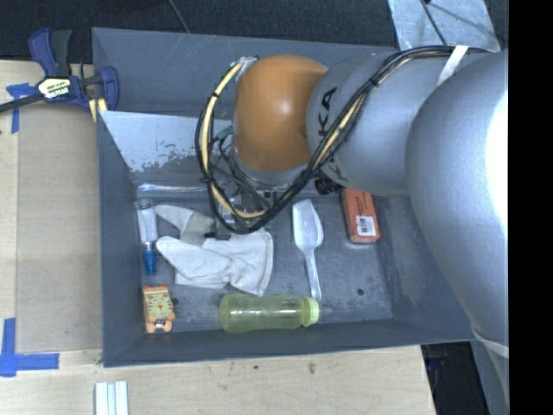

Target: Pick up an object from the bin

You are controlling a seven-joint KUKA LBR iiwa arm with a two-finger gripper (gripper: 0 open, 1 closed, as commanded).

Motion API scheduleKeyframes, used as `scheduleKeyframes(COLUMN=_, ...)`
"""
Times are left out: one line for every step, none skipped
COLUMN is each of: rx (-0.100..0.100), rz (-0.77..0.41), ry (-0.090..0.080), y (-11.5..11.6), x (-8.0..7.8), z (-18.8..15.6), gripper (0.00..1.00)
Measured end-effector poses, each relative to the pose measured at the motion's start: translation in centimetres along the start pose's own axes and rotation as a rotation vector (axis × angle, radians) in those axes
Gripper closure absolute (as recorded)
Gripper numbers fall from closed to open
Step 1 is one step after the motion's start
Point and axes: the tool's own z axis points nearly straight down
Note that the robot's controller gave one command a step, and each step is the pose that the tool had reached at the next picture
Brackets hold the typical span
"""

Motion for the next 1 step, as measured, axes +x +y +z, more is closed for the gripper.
scheduleKeyframes(rx=0.000, rz=-0.021, ry=0.003, y=-0.74, x=0.35, z=-6.09, gripper=1.00)
